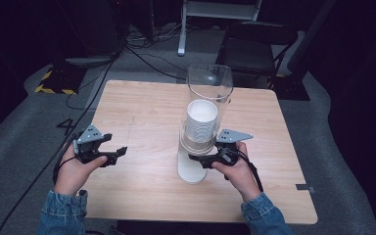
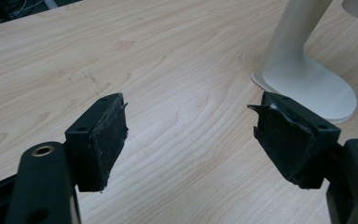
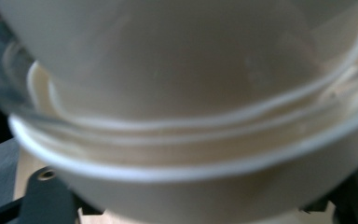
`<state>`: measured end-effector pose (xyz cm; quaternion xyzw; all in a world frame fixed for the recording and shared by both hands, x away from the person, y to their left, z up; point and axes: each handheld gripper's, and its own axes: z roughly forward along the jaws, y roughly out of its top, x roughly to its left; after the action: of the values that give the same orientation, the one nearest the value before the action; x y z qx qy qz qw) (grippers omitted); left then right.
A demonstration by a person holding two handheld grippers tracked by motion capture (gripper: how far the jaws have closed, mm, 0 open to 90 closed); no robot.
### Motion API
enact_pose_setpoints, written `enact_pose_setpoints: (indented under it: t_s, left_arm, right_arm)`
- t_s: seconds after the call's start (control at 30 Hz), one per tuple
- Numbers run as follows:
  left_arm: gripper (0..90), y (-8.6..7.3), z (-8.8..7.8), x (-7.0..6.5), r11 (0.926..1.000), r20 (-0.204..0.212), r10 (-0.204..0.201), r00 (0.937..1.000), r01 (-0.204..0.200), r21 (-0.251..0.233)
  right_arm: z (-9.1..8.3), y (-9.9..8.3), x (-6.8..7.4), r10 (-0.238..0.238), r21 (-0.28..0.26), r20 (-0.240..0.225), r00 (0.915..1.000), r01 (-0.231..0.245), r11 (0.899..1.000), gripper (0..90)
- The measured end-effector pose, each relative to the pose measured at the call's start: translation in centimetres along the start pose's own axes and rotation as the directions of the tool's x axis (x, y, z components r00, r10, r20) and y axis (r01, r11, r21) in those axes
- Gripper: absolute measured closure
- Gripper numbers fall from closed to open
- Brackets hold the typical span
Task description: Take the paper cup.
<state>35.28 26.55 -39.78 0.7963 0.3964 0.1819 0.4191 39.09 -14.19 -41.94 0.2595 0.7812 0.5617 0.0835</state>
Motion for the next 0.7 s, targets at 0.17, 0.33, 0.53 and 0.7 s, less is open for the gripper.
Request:
enact_pose_setpoints:
  t_s: [0.17,0.33,0.53,0.7]
  left_arm:
    - [24.9,0.0,0.0,0.0,1.0,0.004,-0.004,1.0,0.004,-0.001]
    - [24.9,-0.1,0.0,0.0,1.0,0.005,-0.008,1.0,0.008,-0.001]
    - [24.9,0.0,0.0,0.0,1.0,0.003,-0.002,1.0,0.002,0.0]
    - [24.9,-0.1,-0.1,0.1,0.9999,0.0,-0.007,1.0,0.007,-0.008]
  right_arm:
    - [0.4,-0.3,0.0,-0.015,-0.041,0.005,0.9999,0.015,0.999,29.8]
    - [0.3,-0.4,0.1,-0.025,-0.044,0.013,0.9996,0.026,0.999,31.2]
    - [0.4,-0.6,0.2,-0.035,-0.016,0.022,0.9992,0.035,0.999,32.3]
    - [0.9,-1.4,0.0,-0.032,-0.003,0.02,0.9993,0.032,0.999,32.5]
